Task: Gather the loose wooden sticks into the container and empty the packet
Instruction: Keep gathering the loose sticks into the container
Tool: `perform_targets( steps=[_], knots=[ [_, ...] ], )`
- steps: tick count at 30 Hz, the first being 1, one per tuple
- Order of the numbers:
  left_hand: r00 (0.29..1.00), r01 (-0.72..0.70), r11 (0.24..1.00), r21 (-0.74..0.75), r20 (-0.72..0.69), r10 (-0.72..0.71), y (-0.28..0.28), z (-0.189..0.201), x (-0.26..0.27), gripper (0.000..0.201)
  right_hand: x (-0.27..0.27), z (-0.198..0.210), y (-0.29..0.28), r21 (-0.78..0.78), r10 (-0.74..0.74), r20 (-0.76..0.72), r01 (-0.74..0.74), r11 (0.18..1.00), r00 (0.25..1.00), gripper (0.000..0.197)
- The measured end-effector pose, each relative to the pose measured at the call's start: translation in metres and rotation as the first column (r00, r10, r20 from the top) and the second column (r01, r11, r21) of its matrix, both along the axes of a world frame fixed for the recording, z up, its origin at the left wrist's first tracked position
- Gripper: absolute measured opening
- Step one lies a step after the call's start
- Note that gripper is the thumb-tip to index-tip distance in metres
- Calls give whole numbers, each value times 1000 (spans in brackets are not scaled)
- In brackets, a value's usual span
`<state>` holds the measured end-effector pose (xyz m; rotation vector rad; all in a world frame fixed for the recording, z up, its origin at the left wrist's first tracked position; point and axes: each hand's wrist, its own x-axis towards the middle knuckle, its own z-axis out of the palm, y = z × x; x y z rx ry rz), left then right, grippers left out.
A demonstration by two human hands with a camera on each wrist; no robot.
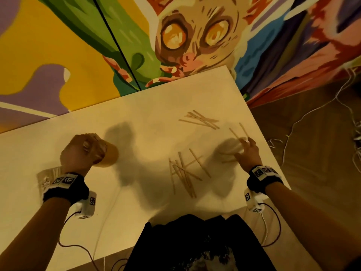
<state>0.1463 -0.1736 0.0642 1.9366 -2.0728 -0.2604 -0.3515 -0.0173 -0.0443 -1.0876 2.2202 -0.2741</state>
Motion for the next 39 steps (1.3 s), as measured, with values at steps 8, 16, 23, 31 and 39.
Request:
perform_targets(
  steps=[8,16,23,31,39],
  knots=[
    [970,208,945,254,-179,-165,51,-8,-58,9,30,-20,-19,107,194,-24,-191,976,981,68],
    [850,3,508,862,-270,453,102,-87,-144,18,-20,-2,-17,67,191,-135,-184,981,972,70],
    [887,87,542,836,-312,339,111,-93,-220,13,-11,4,-15,119,281,-32,-276,954,959,65],
    [943,265,653,710,-332,-22,70,-89,-252,13,73,3,21,39,366,148,-375,926,919,78],
    [683,604,615,506,70,-728,-46,-95,-328,62,57,9,63,-90,113,387,-85,992,915,68]
  ],
)
